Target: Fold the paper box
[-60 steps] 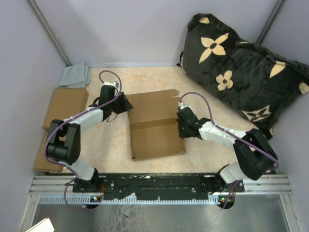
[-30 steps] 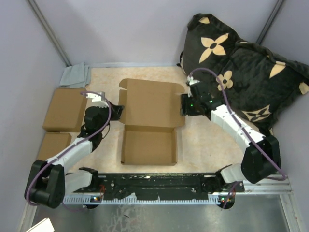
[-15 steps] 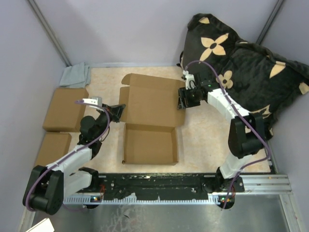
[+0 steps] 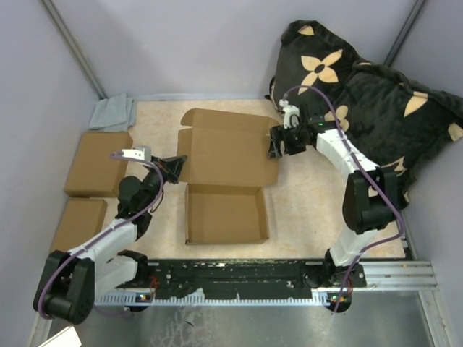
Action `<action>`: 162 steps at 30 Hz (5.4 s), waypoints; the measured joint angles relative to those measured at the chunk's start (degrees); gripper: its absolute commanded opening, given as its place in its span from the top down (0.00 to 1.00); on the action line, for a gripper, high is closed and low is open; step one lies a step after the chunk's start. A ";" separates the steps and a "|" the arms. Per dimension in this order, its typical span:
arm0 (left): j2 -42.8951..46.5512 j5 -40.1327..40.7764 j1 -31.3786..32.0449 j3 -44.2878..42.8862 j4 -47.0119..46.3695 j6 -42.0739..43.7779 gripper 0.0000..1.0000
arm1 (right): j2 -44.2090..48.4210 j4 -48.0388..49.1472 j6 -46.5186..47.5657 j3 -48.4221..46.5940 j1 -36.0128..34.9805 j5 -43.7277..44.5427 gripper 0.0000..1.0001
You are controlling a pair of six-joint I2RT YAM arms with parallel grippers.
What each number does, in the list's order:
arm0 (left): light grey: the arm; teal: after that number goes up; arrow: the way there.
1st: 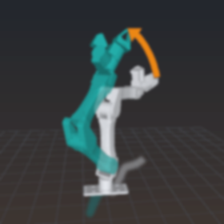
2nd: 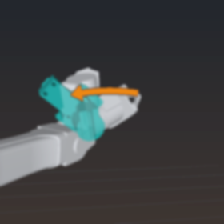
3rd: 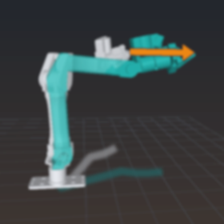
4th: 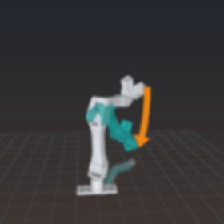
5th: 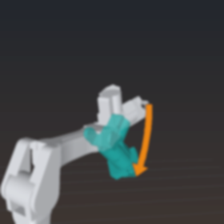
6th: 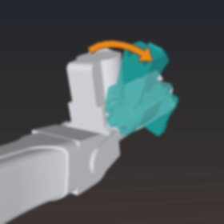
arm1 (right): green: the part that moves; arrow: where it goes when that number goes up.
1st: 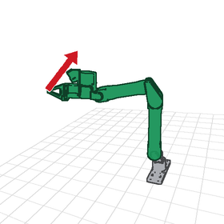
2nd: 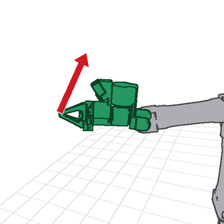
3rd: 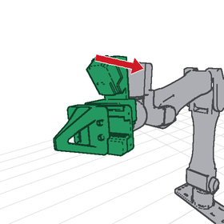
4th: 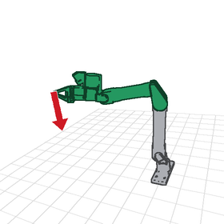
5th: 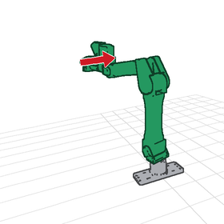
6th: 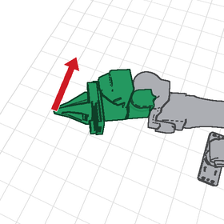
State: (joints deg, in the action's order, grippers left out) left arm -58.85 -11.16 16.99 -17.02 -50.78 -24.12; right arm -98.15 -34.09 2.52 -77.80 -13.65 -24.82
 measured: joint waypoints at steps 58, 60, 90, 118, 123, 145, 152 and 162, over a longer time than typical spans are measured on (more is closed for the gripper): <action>0.70 4.15 0.24 -24.59 27.85 6.95 0.47 | 23.30 21.51 -3.56 14.58 -9.94 21.07 1.00; 0.17 4.33 0.24 -29.20 32.74 9.11 0.47 | 25.33 24.30 -2.64 16.50 -9.94 20.90 1.00; -10.80 3.67 0.26 -41.70 57.11 23.21 0.47 | 29.07 36.68 1.07 28.44 -9.94 14.86 1.00; -19.23 5.31 0.26 -42.12 51.43 30.47 0.64 | 28.57 35.91 2.43 28.57 -9.94 10.14 0.99; -18.82 3.80 0.26 -42.80 53.35 30.34 0.72 | 26.49 33.75 2.32 26.75 -9.94 10.38 0.96; -11.65 -2.49 0.26 -40.89 55.52 25.44 1.00 | 11.93 1.09 -1.20 -3.56 -9.94 13.60 0.78; -11.34 -3.65 0.26 -40.59 55.49 24.94 1.00 | 8.15 -8.00 -1.68 -5.57 -9.94 15.21 0.82; -11.37 -7.10 0.22 -40.59 55.04 21.27 1.00 | 7.23 -10.49 -7.30 -6.56 -10.23 16.81 0.89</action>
State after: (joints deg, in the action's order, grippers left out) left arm -70.22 -18.26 17.21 -57.60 4.25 -2.85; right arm -90.91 -44.58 -4.78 -84.36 -23.88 -8.01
